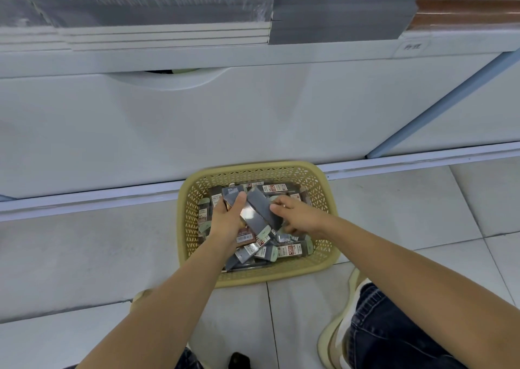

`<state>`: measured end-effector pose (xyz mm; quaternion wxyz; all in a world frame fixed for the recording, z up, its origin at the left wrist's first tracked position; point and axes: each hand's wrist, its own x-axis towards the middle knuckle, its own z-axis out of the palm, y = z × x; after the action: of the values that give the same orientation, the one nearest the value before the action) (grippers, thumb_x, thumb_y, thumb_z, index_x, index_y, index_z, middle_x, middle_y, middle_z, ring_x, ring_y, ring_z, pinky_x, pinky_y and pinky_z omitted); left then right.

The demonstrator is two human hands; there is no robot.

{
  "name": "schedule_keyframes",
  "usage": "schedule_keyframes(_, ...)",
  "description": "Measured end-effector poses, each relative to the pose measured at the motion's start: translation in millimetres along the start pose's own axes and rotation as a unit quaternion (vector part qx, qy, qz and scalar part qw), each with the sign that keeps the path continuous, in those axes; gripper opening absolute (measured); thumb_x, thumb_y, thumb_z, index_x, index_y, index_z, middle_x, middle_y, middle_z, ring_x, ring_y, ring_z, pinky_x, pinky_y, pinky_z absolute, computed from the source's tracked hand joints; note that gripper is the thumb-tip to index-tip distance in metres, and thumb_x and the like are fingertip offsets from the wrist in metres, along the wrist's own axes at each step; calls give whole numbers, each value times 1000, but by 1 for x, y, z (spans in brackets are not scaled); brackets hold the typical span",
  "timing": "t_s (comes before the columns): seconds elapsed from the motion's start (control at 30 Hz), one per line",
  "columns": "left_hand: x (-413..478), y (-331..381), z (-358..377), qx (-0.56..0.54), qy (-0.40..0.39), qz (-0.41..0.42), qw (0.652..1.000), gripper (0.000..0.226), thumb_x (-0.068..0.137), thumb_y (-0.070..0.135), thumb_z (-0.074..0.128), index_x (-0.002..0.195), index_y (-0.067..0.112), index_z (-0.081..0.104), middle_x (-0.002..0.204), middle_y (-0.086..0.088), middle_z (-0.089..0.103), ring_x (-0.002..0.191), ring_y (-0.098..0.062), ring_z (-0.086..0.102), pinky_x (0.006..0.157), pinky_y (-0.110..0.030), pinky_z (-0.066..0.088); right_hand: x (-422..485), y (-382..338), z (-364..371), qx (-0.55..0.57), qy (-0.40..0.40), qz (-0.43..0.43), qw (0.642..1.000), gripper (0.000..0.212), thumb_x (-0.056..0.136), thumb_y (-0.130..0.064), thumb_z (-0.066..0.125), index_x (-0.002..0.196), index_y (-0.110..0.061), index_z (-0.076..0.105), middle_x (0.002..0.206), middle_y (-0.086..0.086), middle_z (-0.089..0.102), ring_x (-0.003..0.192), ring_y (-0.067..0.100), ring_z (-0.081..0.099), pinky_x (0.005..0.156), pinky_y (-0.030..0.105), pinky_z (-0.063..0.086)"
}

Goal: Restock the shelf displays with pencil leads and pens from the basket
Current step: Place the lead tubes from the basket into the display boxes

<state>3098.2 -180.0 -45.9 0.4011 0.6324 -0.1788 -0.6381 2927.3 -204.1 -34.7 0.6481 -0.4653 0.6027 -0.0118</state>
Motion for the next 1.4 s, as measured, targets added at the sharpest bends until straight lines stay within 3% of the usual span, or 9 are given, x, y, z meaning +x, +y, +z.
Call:
schedule_keyframes(0.13,2,1,2,-1,-6,14,1000,12,89,15,68,98,14,60,86,2,68,67,-6,68,49,-20,51,0,-4,10,-11,-34,-28,999,17,105,-27,37,92,-20,46,72,-1,45,37,2,37,36,18,28)
schedule_keyframes(0.27,5,4,2,9,20,1,1000,28,85,9,73,109,10,58,91,-1,69,74,-14,68,59,-32,57,1,-8,8,-115,31,-129,984,24,103,-29,45,80,-23,50,71,-8,49,60,5,44,62,28,36)
schedule_keyframes(0.43,7,12,7,-24,76,-25,997,33,77,8,79,106,10,63,96,-5,71,82,-20,69,57,-33,57,-3,-8,16,-28,-31,-105,994,49,88,-35,69,126,-14,46,111,2,65,93,11,66,68,19,52)
schedule_keyframes(0.7,-5,41,-3,11,20,-41,999,33,74,12,82,103,4,68,105,-21,71,99,-42,67,85,-61,53,-20,-21,-14,-2,-153,-99,983,42,100,-19,51,140,-10,41,130,20,58,110,29,61,86,34,54)
schedule_keyframes(0.83,-18,57,-3,20,64,-14,998,17,74,7,82,80,8,66,74,-13,71,64,-27,68,59,-46,60,-39,-37,-33,20,-51,-171,984,59,94,-25,62,145,-34,35,128,5,57,102,17,63,86,31,55)
schedule_keyframes(0.97,-33,71,-3,12,68,-13,998,18,76,6,81,73,5,63,62,-13,62,38,-17,55,39,-26,51,-57,-47,-36,41,-59,-242,968,62,82,-1,73,136,-21,52,136,2,56,111,24,63,97,37,51)
schedule_keyframes(1.13,-51,90,-5,20,-62,-135,989,24,89,18,69,69,5,63,54,-8,58,35,-15,52,36,-22,46,-85,-69,-37,21,35,-327,944,26,86,4,67,111,1,65,96,21,69,74,16,67,71,26,55)
schedule_keyframes(1.23,-60,97,-3,28,-116,-163,979,33,92,26,64,67,5,63,52,-6,60,37,-14,54,39,-21,48,-101,-89,-41,0,73,-365,928,14,89,-2,65,103,1,66,65,-6,68,48,9,59,47,19,45)
schedule_keyframes(1.4,-83,114,-1,89,-151,-110,978,45,77,47,73,89,4,70,76,-15,70,54,-23,62,47,-29,54,-122,-113,-50,-52,124,-346,928,15,90,-10,67,97,2,67,64,15,60,40,11,49,38,18,34)
